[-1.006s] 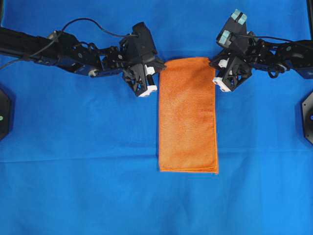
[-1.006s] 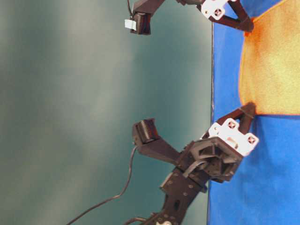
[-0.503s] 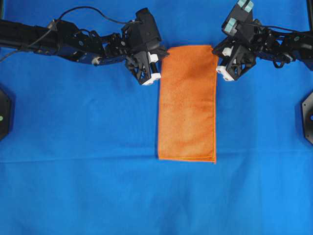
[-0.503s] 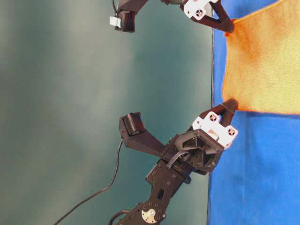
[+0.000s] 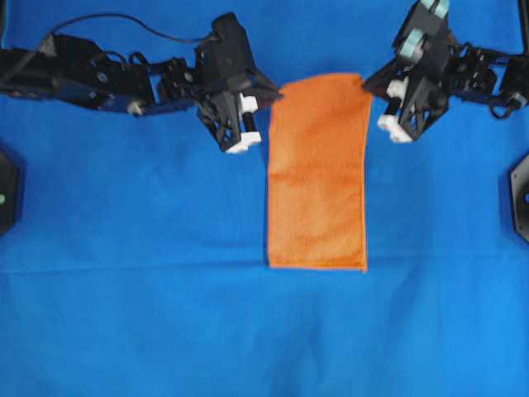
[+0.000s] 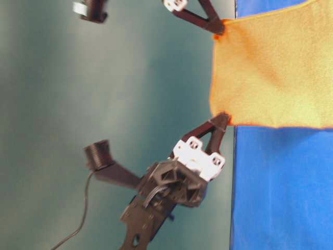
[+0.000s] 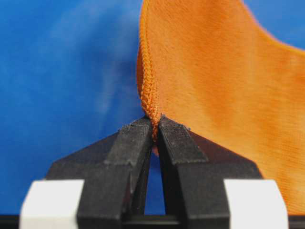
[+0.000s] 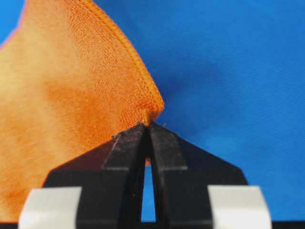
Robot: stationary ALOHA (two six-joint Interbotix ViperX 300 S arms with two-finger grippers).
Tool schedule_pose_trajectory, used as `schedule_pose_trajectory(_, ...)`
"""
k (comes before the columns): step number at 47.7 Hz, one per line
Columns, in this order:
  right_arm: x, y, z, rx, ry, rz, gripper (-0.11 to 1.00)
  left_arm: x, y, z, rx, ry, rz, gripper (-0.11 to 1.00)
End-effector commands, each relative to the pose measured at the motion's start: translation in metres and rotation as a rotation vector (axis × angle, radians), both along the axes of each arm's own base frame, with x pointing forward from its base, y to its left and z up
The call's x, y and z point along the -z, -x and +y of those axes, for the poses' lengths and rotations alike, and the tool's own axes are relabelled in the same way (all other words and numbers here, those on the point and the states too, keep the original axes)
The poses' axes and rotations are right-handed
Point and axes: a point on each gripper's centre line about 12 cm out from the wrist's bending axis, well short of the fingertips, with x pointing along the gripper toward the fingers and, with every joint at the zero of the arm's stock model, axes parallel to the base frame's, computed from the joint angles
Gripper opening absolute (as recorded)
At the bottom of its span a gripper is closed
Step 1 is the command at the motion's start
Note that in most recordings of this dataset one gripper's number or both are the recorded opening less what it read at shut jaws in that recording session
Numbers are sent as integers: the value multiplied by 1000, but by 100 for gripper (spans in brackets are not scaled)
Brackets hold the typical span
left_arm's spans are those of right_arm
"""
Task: Fold a vertical towel.
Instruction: 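Lift the top edge and carry it down toward the bottom edge, then lower the held edge onto the bottom edge and open both grippers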
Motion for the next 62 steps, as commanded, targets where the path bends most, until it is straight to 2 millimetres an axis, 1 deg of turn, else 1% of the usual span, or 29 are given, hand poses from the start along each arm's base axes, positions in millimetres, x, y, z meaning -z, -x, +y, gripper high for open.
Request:
schedule_pose_trajectory(1, -12, -2, 14, -35, -3, -29, 2, -22, 0, -12, 28, -14, -49, 3)
schedule_pose_trajectory(7, -9, -4, 38, -85, -42, -14, 2, -23, 3, -36, 81, -10, -46, 3)
schedule_pose_trajectory(19, 0, -7, 84, -179, -122, 41, 2, -11, 7, -89, 208, -1, -12, 3)
schedule_pose_trajectory(20, 1, -8, 87, -184, -129, 43, 2, -9, 7, -96, 223, 3, -7, 3)
schedule_pose_trajectory(28, 12, -8, 117, -231, -187, 72, 2, 9, 8, -123, 284, 17, 29, 3)
schedule_pose_trajectory(37, 28, -10, 139, -256, -235, 113, 2, 28, 1, -154, 357, 17, 43, 3)
schedule_pose_trajectory(45, 37, -14, 152, -269, -261, 123, 2, 41, -6, -165, 380, 18, 56, 3)
schedule_pose_trajectory(53, 42, -16, 153, -263, -268, 122, 2, 50, -11, -165, 377, 20, 68, 3)
schedule_pose_trajectory(62, 42, -16, 153, -264, -268, 123, 2, 49, -13, -165, 377, 18, 51, 3)
